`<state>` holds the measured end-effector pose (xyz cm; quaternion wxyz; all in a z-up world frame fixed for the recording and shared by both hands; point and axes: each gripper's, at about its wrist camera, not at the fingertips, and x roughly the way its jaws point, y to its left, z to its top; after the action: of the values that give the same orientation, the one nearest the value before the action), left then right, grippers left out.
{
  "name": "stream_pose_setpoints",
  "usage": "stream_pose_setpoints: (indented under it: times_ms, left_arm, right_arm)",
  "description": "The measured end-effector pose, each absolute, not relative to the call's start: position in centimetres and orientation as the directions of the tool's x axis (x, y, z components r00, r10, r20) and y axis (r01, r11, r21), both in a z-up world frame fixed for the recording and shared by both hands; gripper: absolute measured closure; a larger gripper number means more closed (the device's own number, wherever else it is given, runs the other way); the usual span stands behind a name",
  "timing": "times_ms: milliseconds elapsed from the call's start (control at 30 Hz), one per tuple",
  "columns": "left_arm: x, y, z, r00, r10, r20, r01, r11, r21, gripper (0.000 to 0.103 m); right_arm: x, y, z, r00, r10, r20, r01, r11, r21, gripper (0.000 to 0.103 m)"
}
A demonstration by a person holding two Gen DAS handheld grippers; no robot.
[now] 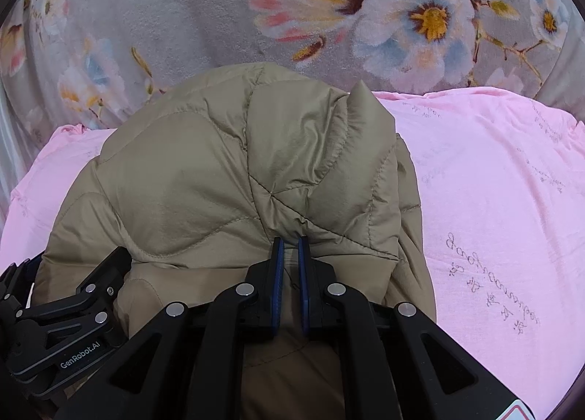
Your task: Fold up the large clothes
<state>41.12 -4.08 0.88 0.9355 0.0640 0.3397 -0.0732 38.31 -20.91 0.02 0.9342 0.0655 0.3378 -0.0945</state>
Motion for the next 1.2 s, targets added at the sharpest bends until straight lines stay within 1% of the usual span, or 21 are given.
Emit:
stream_pose_setpoints:
  times_ms: [133,167,233,267,300,333,433,500,567,633,733,833,1000,1033,1100,1133,1200]
  left_arm:
    - [40.8,-4.3,1.6,0.757,-0.071,-0.649,0.179,0.979,0.102,0.005]
    - [40.6,-4.3,2.3,0.753,-0.063,-0.655,0.184,0.976,0.118,0.005]
    - [40.2,-4.2,4.0,0.763,-0.063,-0.643,0.188,0.974,0.128,0.005]
    - [40.0,-3.9,5.6,0.781,-0.078,-0.619,0.186,0.976,0.111,0.005]
    - [40.0,-3.9,6.7,0.793,-0.078,-0.604,0.176,0.979,0.105,0.005]
    - [40.3,-4.0,7.4,0.8,-0.072,-0.595,0.168,0.98,0.108,0.005]
    - [42.3,-5.6,7.3,0.785,-0.035,-0.618,0.163,0.975,0.152,0.005]
    - [43.6,-6.7,5.3,0.772,0.017,-0.636,0.151,0.966,0.209,0.005]
    - [43.9,-6.8,4.4,0.775,0.007,-0.632,0.153,0.968,0.198,0.005]
    - [43.8,-6.7,4.1,0.783,-0.01,-0.622,0.146,0.975,0.169,0.005]
    - [43.6,-6.7,3.4,0.799,-0.017,-0.601,0.138,0.978,0.155,0.005]
    - [43.6,-6.6,2.9,0.804,-0.029,-0.594,0.134,0.982,0.134,0.005]
    - [43.2,-7.1,2.8,0.818,-0.003,-0.575,0.12,0.979,0.166,0.005]
    - [43.0,-7.1,2.9,0.819,0.001,-0.574,0.12,0.978,0.173,0.005]
    - [42.4,-6.9,3.2,0.816,0.008,-0.578,0.122,0.975,0.186,0.005]
    - [41.9,-6.7,3.5,0.813,0.01,-0.582,0.123,0.974,0.188,0.005]
    - [40.5,-5.9,3.9,0.804,0.015,-0.595,0.113,0.978,0.176,0.005]
  right_arm:
    - [38.1,-20.3,1.4,0.734,-0.154,-0.662,0.199,0.98,-0.008,0.096]
    - [37.9,-20.4,2.4,0.716,-0.131,-0.686,0.18,0.984,-0.001,0.096]
    - [37.4,-21.1,4.9,0.754,-0.131,-0.644,0.188,0.982,0.02,0.095]
    - [37.5,-21.7,5.9,0.77,-0.123,-0.627,0.196,0.979,0.049,0.091]
    - [38.0,-22.4,6.7,0.775,-0.111,-0.622,0.206,0.975,0.082,0.09]
    - [38.8,-22.9,6.7,0.764,-0.11,-0.636,0.217,0.972,0.093,0.09]
    - [41.6,-24.2,4.6,0.713,-0.127,-0.689,0.263,0.96,0.096,0.09]
    - [42.7,-24.9,2.3,0.691,-0.132,-0.711,0.273,0.958,0.087,0.095]
    - [43.1,-25.2,1.0,0.691,-0.127,-0.712,0.27,0.959,0.091,0.099]
    - [43.0,-25.2,0.2,0.698,-0.131,-0.704,0.267,0.96,0.086,0.1]
    - [42.9,-25.0,-0.6,0.707,-0.14,-0.693,0.257,0.964,0.067,0.1]
    - [42.7,-25.4,-1.1,0.712,-0.117,-0.692,0.251,0.963,0.095,0.1]
    - [42.4,-25.5,-1.0,0.71,-0.103,-0.696,0.245,0.964,0.107,0.1]
    - [41.9,-25.5,-0.6,0.707,-0.117,-0.698,0.247,0.965,0.088,0.099]
    - [40.1,-25.5,0.5,0.711,-0.13,-0.691,0.252,0.965,0.077,0.093]
    - [38.7,-25.2,1.4,0.718,-0.12,-0.685,0.243,0.966,0.085,0.088]
    - [36.2,-24.3,2.6,0.721,-0.088,-0.687,0.205,0.975,0.09,0.086]
